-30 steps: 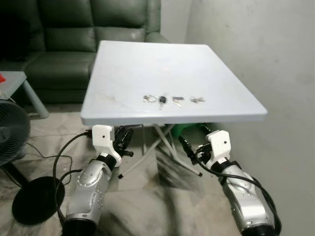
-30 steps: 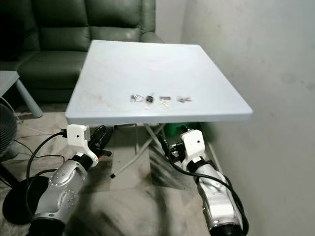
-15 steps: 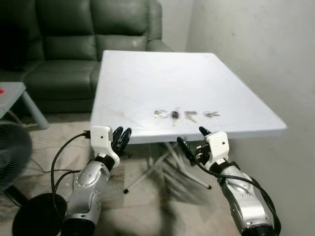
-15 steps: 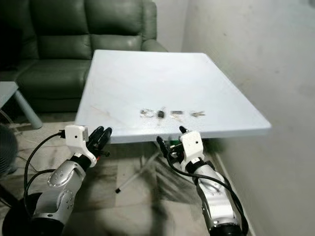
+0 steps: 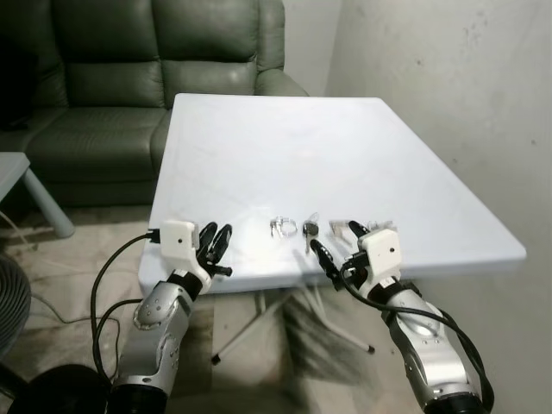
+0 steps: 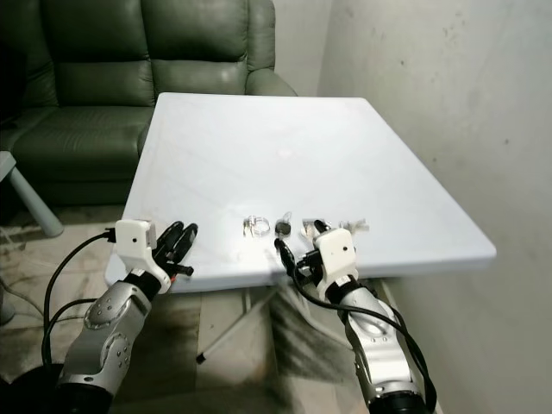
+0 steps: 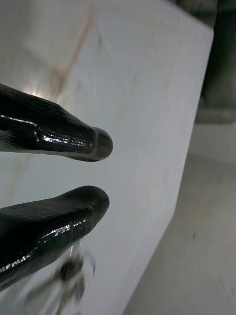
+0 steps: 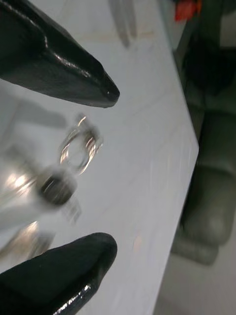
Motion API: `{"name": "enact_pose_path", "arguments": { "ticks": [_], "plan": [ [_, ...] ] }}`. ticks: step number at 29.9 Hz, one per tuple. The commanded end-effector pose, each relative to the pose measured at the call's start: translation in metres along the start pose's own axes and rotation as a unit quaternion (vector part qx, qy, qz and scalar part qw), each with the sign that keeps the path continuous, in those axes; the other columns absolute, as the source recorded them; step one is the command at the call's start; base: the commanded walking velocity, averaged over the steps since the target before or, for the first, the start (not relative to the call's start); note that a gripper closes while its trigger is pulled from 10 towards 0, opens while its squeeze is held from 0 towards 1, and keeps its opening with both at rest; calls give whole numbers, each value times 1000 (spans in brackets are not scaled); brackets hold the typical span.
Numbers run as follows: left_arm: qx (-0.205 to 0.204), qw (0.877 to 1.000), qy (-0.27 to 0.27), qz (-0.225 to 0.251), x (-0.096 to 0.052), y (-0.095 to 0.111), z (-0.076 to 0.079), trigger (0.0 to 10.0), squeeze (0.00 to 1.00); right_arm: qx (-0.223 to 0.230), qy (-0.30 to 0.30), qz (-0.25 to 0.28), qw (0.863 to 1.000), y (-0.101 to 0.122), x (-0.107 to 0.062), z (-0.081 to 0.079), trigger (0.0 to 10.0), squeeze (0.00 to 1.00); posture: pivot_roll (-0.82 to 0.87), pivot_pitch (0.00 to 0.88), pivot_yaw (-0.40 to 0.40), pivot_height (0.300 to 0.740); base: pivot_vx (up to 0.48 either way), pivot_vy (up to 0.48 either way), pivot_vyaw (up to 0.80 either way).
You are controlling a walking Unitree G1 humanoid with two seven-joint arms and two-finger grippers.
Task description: Hang keys on a hook
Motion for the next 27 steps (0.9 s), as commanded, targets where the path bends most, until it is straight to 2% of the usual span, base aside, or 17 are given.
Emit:
{"name": "enact_pose_path", "arguments": {
  "ticks": [1,5,11,19,27],
  "plan": [
    [5,1000,1,5,1,5,-1,10000,0,-4,4,7,1000,4,2,-1,10000,0,-27,0,-47,740,386,0,0],
    [5,1000,1,6,1,5,0,10000,0,-3,4,7,1000,4,2,-1,10000,0,-27,0,-47,740,361,0,0],
    [21,999,6,26,0,9,3,10000,0,4,5,5,1000,4,2,-1,10000,0,-25,0,-50,740,0,0,0],
    [29,999,-23,32,-4,6,14,10000,0,24,13,-2,1000,3,1,-2,10000,0,-18,0,-63,740,0,0,0],
    [50,996,-65,31,-14,2,32,10000,0,11,22,-18,1000,2,2,-6,10000,0,12,23,-96,740,0,0,0]
  ]
}}
Point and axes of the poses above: a point about 5 cm out from each wrist's last joint towards the gripper, its own x axis pointing out of the wrist towards the gripper, its own y axis along the axis of the wrist's last joint, z = x × y, the point moved 3 cm from there along x, pointing out of the wrist towards the gripper, and after that the axes turned 4 degrees about -x, right-handed, at the moved point
